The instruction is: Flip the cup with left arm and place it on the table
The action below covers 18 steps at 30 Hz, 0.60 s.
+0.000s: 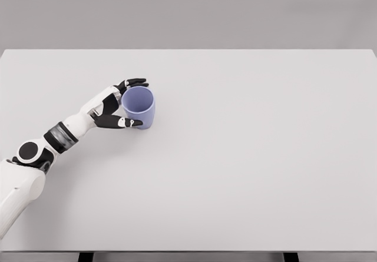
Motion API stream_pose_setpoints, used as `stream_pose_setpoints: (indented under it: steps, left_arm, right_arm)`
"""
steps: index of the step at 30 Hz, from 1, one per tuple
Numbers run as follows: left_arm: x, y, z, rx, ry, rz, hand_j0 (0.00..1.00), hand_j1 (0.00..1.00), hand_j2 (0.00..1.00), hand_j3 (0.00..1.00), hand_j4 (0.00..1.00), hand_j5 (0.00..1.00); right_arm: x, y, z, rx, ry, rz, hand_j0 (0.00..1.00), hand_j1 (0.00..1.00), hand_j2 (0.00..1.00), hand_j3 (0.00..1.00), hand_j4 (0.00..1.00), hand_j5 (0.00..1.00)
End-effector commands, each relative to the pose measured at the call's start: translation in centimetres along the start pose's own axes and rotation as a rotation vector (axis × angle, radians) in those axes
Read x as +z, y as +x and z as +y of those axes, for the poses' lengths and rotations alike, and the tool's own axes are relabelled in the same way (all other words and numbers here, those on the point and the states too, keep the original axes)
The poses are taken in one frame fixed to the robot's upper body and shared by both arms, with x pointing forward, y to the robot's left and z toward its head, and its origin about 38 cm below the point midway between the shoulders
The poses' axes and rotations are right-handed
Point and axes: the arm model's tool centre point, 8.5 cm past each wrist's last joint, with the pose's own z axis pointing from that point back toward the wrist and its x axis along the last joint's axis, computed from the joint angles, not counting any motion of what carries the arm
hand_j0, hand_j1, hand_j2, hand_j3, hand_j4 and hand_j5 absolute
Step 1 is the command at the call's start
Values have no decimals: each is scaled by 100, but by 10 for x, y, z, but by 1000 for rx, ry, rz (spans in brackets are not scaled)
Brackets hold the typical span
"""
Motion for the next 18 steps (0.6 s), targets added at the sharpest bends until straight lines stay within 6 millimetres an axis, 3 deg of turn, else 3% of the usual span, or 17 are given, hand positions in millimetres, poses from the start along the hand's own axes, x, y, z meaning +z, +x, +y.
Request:
stream_pose_setpoints:
  steps: [1,18]
  left_arm:
    - [1,1,1,1,5,-4,95,95,95,95,95,95]
    - [8,7,17,-16,43,-9,99,99,99,99,99,99]
  right_arm:
    - [0,0,0,0,0,0,100,100,100,100,100,100]
    - [0,0,0,0,0,0,100,100,100,100,100,100]
